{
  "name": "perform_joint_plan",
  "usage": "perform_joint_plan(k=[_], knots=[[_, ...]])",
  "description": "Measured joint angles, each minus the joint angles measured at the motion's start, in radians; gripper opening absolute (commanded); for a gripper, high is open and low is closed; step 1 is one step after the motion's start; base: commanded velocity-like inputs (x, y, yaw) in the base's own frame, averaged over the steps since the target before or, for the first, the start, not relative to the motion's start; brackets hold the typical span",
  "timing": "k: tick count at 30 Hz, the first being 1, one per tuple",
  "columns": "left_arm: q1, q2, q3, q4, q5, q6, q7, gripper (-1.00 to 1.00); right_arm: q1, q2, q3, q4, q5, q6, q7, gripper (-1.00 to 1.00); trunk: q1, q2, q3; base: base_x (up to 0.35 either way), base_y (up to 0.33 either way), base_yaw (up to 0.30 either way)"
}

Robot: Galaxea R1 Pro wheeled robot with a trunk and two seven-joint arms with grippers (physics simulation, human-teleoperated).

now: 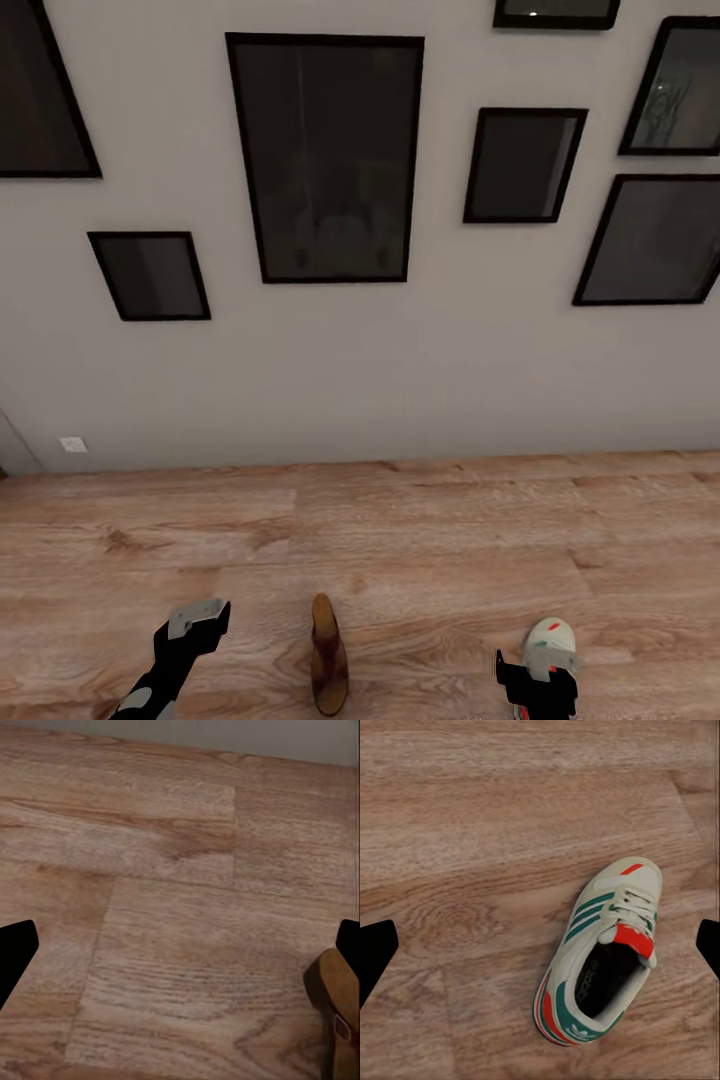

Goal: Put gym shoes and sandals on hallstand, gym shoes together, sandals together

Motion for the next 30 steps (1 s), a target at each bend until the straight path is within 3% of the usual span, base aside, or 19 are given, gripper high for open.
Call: perform_joint_plan(k=[24,30], knots=[[0.000,0.001,0.000,0.000,0.001,0.001,0.000,1.00,0.000,0.000,0.000,0.000,0.000,0.000,0.000,1.00,0.000,0.000,0.014,0.000,0.002,-0.259],[0.000,0.001,0.000,0.000,0.001,0.000,0.000,1.00,0.000,0.000,0.000,0.000,0.000,0.001,0.000,1.00,0.000,0.000,0.017,0.000,0.129,-0.259]])
